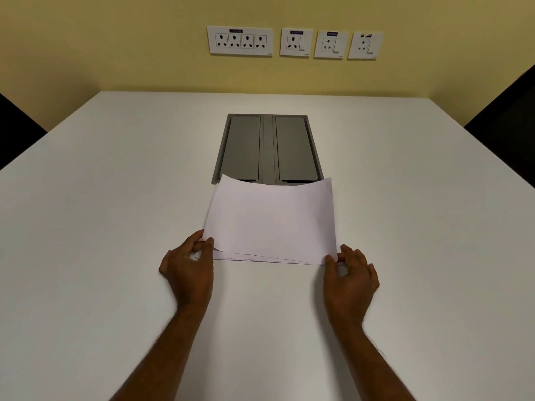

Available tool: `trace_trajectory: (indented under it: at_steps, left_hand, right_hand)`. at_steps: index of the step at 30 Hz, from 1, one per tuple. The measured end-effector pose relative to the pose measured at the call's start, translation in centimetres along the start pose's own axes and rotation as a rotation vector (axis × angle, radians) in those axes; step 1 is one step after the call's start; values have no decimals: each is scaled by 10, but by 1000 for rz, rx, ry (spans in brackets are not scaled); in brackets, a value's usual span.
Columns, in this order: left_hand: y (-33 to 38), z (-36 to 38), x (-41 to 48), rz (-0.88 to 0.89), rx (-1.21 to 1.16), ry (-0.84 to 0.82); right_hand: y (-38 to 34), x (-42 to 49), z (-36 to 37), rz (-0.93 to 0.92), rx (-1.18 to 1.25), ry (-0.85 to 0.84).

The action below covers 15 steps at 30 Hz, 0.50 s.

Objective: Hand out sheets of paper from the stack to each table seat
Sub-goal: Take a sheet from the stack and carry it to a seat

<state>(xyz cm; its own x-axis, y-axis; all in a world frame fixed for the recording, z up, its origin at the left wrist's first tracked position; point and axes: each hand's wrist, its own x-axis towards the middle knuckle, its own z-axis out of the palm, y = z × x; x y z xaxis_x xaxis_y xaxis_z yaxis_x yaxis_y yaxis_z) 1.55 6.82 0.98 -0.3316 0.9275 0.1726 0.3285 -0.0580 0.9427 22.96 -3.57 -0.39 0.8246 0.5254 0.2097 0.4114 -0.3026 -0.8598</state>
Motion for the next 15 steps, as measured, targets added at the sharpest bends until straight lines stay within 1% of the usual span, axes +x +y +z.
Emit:
trace_trajectory:
  at_steps: [3, 7, 10, 12, 15]
  left_hand:
    - [-4, 0, 1, 14, -4, 15]
    - [-3, -5, -5, 15, -147, 71]
    - [1, -8, -20, 8, -181, 94]
    - [2, -11, -32, -62, -254, 90]
    - [8, -20, -46, -254, -400, 108]
  right_hand:
    - [1, 1, 0, -1, -10, 8]
    - [0, 1, 0, -45, -21, 15]
    - [-4, -1, -4, 33, 3, -7]
    - [-7, -6, -9, 78, 45, -38]
    - [-9, -20, -21, 133, 132, -51]
